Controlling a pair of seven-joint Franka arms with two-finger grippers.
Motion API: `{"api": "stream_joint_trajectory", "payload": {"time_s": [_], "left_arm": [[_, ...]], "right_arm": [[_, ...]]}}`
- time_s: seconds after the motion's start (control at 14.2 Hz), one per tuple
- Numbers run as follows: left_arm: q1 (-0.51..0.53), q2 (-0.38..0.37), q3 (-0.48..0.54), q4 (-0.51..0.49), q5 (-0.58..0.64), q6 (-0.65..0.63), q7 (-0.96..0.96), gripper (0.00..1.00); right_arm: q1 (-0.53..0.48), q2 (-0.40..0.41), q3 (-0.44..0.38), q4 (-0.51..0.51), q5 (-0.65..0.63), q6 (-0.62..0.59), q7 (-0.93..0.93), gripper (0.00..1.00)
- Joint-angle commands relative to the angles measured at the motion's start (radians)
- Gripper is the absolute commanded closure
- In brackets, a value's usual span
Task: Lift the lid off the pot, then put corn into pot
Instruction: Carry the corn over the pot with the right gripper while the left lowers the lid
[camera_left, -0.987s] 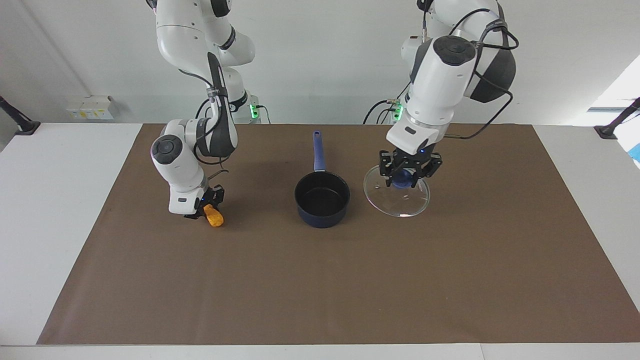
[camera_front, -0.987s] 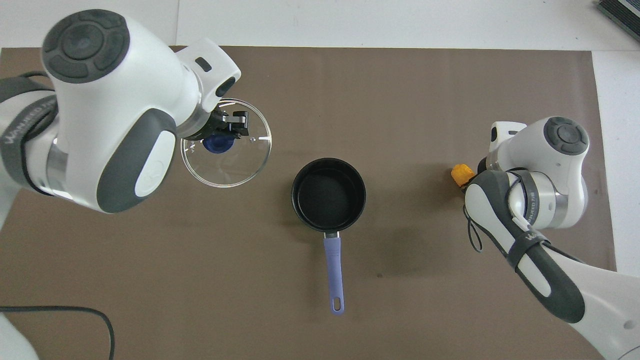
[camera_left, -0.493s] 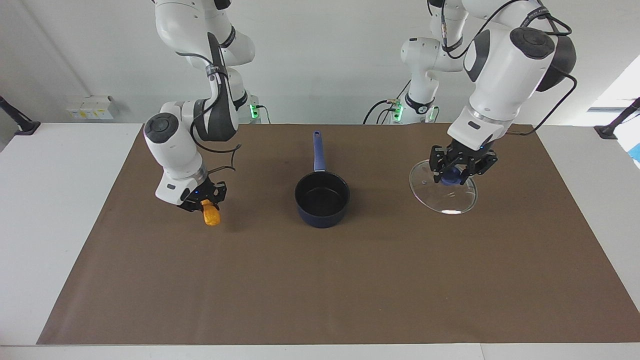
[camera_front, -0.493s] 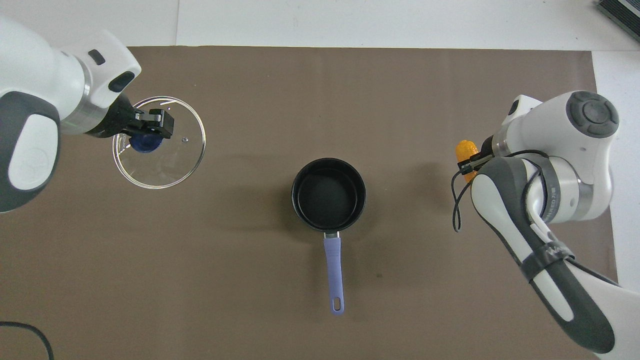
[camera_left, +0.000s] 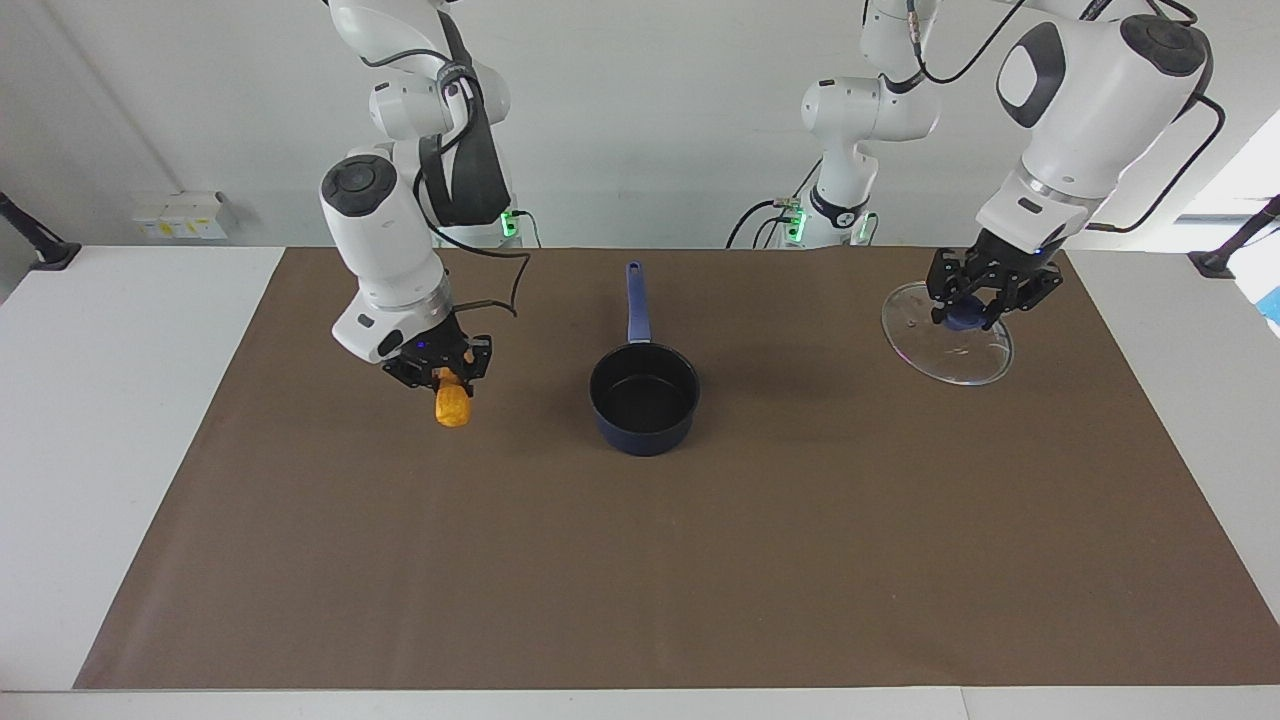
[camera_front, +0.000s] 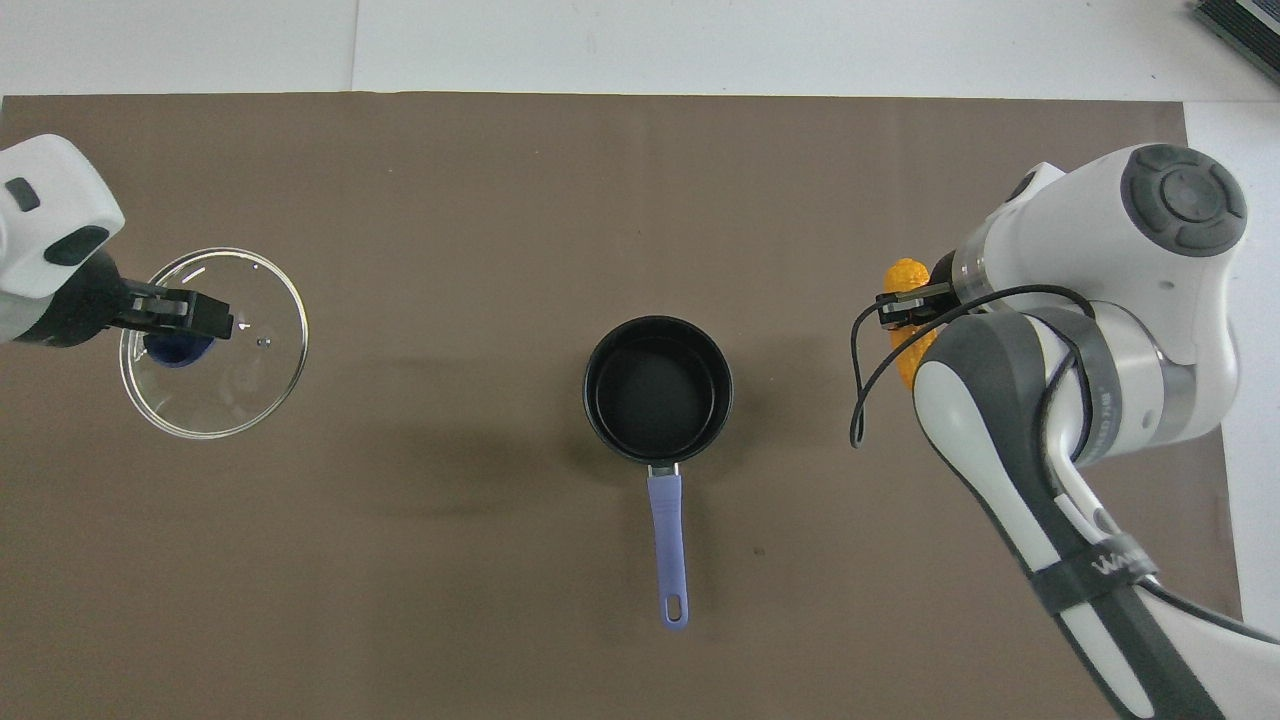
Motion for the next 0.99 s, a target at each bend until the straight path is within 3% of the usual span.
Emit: {"api": "stream_joint_trajectory", "payload": {"time_s": [0.0, 0.28, 0.63, 0.92], "left_arm": [[0.062, -0.064, -0.007, -0.089, -0.018, 0.017, 0.104, 1.00], [0.110, -0.053, -0.006, -0.150, -0.018, 0.067, 0.170, 1.00], [0.133, -0.051, -0.006, -0.270, -0.017, 0.194, 0.192, 1.00], [0.161, -0.041, -0.006, -0.357, -0.017, 0.269, 0.216, 1.00]], "right_arm": [[0.041, 0.005, 0.002, 0.016, 0.009, -0.009, 0.078, 1.00], [0.113, 0.026, 0.005, 0.085, 0.015, -0.011, 0.179, 1.00], [0.255, 0.112, 0.005, 0.158, 0.007, -0.011, 0.412, 1.00], [0.289, 0.186, 0.035, 0.225, 0.018, -0.002, 0.480, 1.00]]}}
